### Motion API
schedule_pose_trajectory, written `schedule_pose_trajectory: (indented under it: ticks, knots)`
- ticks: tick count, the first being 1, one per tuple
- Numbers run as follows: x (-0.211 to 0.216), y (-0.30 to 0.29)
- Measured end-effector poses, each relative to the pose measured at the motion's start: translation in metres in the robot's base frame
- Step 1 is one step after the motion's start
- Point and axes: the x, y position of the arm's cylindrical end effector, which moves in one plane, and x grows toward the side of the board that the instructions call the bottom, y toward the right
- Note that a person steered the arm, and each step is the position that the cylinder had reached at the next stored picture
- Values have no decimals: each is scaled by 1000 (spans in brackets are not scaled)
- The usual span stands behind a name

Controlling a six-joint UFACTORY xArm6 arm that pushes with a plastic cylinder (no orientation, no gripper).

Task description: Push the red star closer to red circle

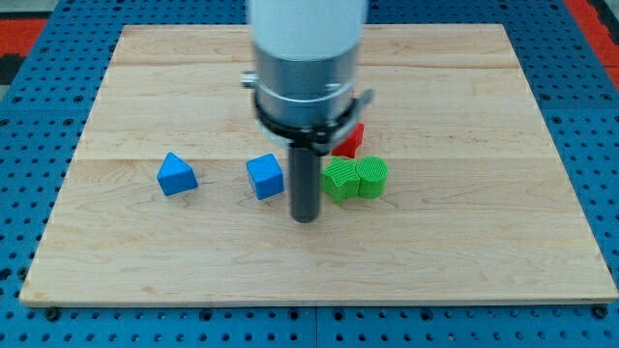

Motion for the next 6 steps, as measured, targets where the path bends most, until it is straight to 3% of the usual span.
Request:
schedule_pose_trajectory:
  ticks: [1,3,5,6]
  knots:
    - [-24,-11]
    - [-74,24]
    - [-84,67]
    - [-120,71]
